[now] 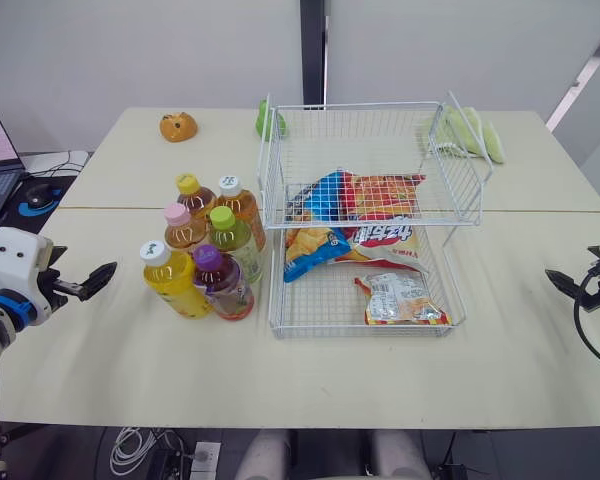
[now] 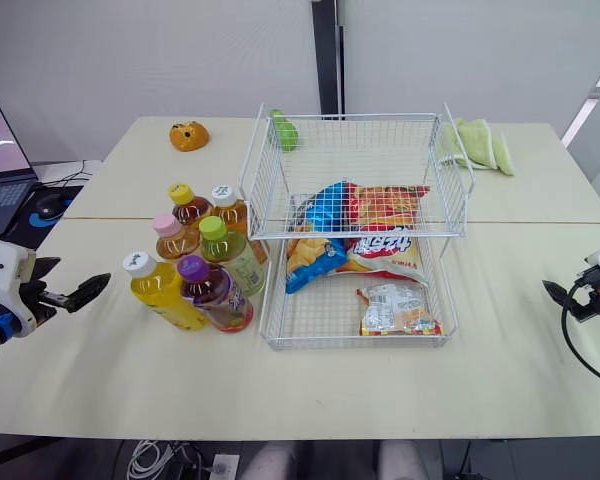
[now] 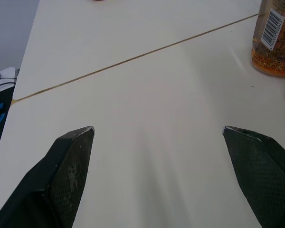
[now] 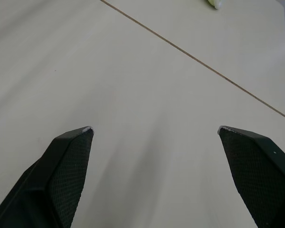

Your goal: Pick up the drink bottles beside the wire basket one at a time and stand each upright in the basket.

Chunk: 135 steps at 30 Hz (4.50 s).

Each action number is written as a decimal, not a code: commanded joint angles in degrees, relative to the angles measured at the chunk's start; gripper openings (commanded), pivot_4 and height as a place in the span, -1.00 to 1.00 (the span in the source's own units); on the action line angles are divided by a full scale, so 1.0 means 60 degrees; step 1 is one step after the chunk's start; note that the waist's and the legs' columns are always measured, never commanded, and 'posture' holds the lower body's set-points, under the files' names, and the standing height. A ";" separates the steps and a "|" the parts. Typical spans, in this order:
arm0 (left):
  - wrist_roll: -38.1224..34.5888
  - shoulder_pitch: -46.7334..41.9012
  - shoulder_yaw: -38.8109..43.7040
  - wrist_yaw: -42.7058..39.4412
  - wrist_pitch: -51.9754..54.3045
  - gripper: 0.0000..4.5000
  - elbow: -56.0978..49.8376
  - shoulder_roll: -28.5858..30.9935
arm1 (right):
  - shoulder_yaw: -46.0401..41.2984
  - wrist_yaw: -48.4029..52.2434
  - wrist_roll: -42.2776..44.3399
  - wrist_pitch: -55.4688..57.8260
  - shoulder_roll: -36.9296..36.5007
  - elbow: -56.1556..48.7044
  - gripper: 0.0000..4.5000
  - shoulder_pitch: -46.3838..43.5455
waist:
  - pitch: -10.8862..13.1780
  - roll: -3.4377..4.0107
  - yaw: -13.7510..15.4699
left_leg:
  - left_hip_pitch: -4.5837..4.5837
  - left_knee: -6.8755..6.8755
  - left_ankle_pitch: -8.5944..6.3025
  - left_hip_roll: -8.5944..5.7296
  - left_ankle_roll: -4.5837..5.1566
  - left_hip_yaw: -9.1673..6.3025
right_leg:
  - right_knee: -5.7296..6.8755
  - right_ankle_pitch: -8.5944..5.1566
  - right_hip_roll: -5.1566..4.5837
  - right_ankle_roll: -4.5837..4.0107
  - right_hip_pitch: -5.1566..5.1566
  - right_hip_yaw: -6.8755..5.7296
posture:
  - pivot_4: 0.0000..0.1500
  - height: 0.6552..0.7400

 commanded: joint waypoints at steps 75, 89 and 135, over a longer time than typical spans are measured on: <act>-0.6280 0.2890 0.4386 0.1528 0.5433 0.99 -0.7946 -0.0943 | 0.2796 0.4478 0.6983 0.4873 0.0581 -0.6092 1.00 -0.6505 | -0.0003 -0.0001 0.0101 | -0.0007 0.0008 -0.0008 0.0113 -0.0015 0.0007 | -0.0031 0.0031 0.0059 -0.0063 -0.0014 -0.0003 | 1.00 1.00; -0.5507 0.1411 0.1675 0.4385 0.5134 0.99 -0.8378 -0.1287 | 0.2602 0.4510 0.6897 0.5139 0.0655 -0.6228 1.00 -0.6554 | -0.0003 -0.0002 0.0189 | -0.0003 0.0016 -0.0008 0.0108 -0.0018 0.0039 | -0.0019 0.0037 0.0098 -0.0062 -0.0016 0.0019 | 1.00 1.00; -0.6967 0.1051 0.4171 0.0676 0.6020 -0.39 -0.5784 0.1770 | 0.1923 0.4303 0.6582 0.5314 0.0232 -0.5815 1.00 -0.6311 | 0.0015 -0.0020 0.0211 | -0.0018 0.0013 -0.0008 0.0114 -0.0018 0.0041 | -0.0037 0.0033 0.0103 -0.0067 -0.0027 -0.0005 | 1.00 1.00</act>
